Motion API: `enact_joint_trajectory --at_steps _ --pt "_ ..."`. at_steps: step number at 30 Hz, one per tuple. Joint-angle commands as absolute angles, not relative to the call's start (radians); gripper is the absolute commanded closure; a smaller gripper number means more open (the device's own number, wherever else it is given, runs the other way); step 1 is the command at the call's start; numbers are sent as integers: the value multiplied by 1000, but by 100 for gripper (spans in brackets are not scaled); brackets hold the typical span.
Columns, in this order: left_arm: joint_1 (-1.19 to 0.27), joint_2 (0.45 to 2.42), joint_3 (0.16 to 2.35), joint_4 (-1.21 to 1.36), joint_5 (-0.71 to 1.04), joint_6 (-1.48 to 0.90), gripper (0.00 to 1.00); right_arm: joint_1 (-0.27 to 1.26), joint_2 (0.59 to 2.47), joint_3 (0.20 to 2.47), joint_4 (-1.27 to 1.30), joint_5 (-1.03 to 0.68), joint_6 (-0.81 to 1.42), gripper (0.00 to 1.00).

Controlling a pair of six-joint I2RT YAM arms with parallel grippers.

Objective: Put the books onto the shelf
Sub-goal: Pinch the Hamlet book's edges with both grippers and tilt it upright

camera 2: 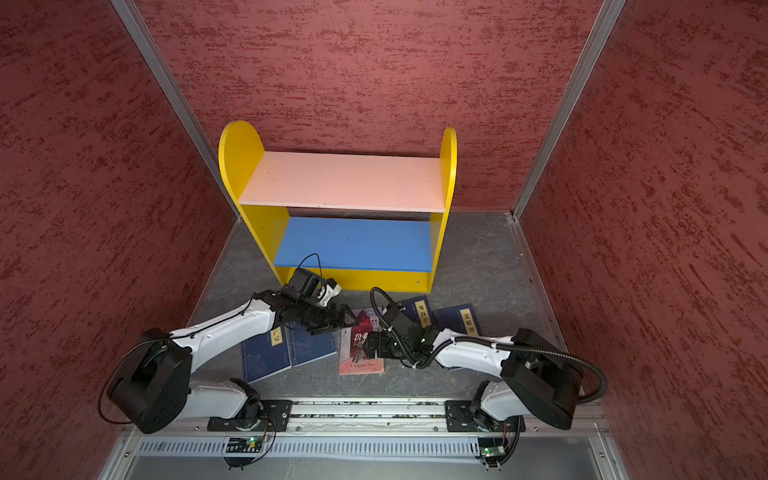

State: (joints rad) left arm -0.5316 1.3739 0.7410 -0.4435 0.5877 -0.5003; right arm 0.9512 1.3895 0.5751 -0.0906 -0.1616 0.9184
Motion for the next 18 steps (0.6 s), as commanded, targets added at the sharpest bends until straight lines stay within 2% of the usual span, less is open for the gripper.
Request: enact_joint_trajectory --at_steps 1,18 --pt "-548 1384 754 -431 563 -499 1 927 1391 556 -34 -186 946 6" --pt "-549 1519 801 -465 480 -501 1 859 1489 534 68 -313 943 13"
